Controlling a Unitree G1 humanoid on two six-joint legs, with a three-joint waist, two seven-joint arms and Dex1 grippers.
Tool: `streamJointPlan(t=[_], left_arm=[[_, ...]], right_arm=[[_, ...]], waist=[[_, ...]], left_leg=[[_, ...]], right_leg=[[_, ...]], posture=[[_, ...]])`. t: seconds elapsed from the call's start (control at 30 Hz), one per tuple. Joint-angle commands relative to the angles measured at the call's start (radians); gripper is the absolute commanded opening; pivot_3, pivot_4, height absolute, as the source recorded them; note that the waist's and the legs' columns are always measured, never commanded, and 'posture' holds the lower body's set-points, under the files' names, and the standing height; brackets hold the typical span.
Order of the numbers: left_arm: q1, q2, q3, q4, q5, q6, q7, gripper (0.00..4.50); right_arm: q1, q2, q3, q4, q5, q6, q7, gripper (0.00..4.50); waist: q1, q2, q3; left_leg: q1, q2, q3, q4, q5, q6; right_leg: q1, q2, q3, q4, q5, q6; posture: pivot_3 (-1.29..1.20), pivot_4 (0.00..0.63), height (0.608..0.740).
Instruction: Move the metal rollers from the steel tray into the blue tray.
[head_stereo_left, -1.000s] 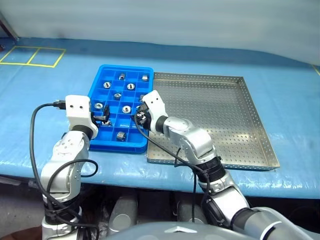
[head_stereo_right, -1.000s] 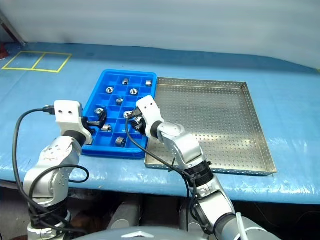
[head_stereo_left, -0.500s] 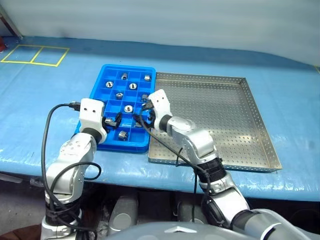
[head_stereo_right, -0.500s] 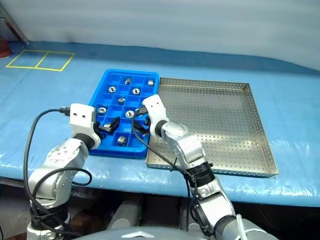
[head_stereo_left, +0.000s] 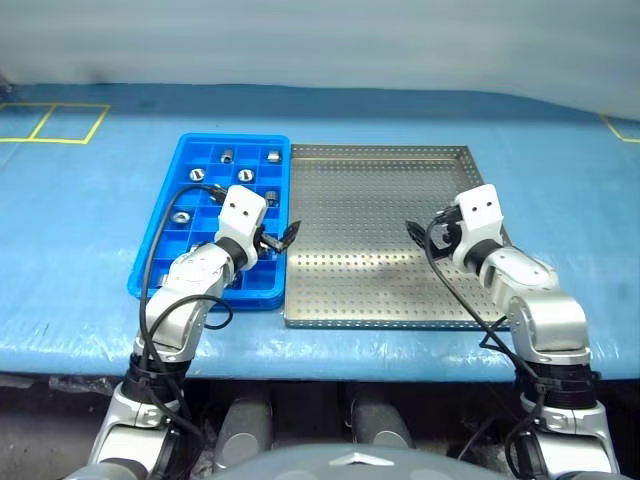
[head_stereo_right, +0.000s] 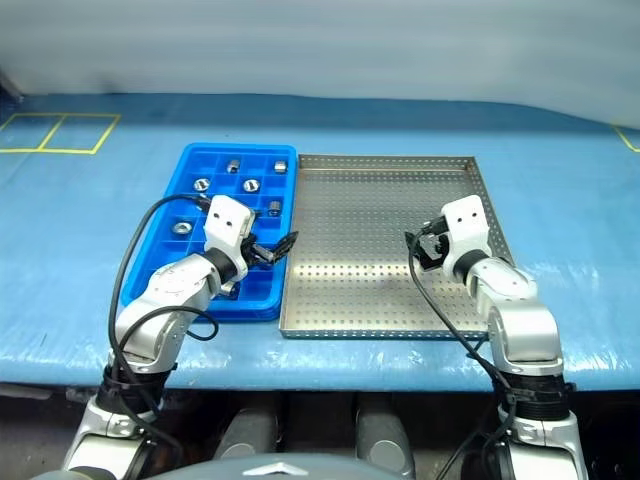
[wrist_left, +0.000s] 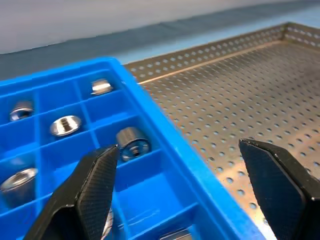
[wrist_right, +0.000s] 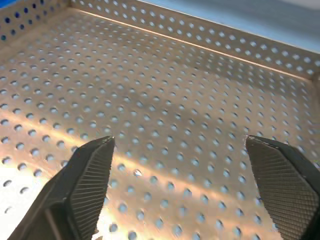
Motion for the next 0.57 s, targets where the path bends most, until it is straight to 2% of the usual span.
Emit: streamJointPlan(t=[0.03, 0.17, 0.57], left_arm=[[-0.008, 0.028, -0.013, -0.012, -0.003, -0.042, -0.063, 4.5], [0.015, 0.033, -0.006, -0.029, -0.03, -0.014, -0.097, 4.5], [0.084, 0.04, 0.018, -0.09, -0.036, 0.002, -0.094, 4.5]], right_arm=[[0.023, 0.009, -0.027, -0.074, 0.088, -0.002, 0.062, 4.47], [0.068, 0.0, -0.02, -0.116, 0.187, -0.028, 0.169, 4.47], [0.044, 0.003, 0.006, -0.065, 0.166, -0.057, 0.125, 4.47]], waist=[[-0.013, 0.0, 0.0], [-0.016, 0.0, 0.0], [-0.001, 0.0, 0.0]], left_leg=[[0.0, 0.0, 0.0, 0.0, 0.0, 0.0], [0.0, 0.0, 0.0, 0.002, 0.0, 0.0], [0.0, 0.0, 0.0, 0.004, 0.0, 0.0]], right_leg=[[0.0, 0.0, 0.0, 0.0, 0.0, 0.0], [0.001, 0.0, 0.0, 0.002, 0.0, 0.0], [0.001, 0.0, 0.001, 0.003, 0.0, 0.001]], posture=[[0.01, 0.15, 0.74], [0.03, 0.15, 0.74], [0.06, 0.15, 0.74]])
